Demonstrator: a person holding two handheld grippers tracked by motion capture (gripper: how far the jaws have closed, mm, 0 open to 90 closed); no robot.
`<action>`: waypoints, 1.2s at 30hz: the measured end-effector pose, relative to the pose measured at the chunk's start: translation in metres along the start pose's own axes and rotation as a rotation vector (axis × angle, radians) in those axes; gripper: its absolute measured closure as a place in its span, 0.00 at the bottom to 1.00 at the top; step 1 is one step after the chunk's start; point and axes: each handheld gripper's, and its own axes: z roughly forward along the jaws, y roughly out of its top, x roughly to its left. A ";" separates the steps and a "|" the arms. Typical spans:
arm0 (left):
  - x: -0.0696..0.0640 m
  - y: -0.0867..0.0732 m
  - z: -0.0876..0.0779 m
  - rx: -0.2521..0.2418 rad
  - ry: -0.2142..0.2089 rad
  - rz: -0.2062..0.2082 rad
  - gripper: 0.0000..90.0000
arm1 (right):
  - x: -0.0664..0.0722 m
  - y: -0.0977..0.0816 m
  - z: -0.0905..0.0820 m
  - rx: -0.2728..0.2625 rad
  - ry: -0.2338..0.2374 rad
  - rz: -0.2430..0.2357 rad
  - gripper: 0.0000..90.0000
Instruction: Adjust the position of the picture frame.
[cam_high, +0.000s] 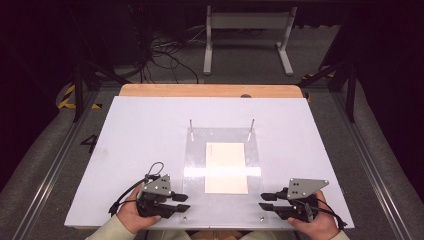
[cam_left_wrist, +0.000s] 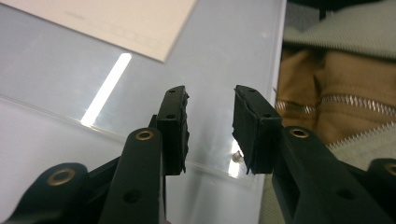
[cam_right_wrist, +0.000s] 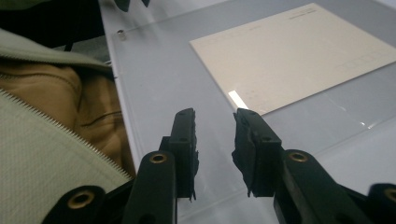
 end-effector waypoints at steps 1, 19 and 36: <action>0.001 0.001 -0.002 -0.024 0.018 -0.004 0.71 | -0.002 0.000 -0.001 -0.009 -0.014 0.011 0.76; 0.036 0.018 -0.034 -0.251 0.288 -0.122 0.57 | -0.034 0.036 -0.004 -0.064 -0.128 0.070 0.73; 0.056 0.022 -0.038 -0.293 0.381 -0.188 0.55 | -0.092 0.071 0.011 -0.117 -0.322 0.084 0.77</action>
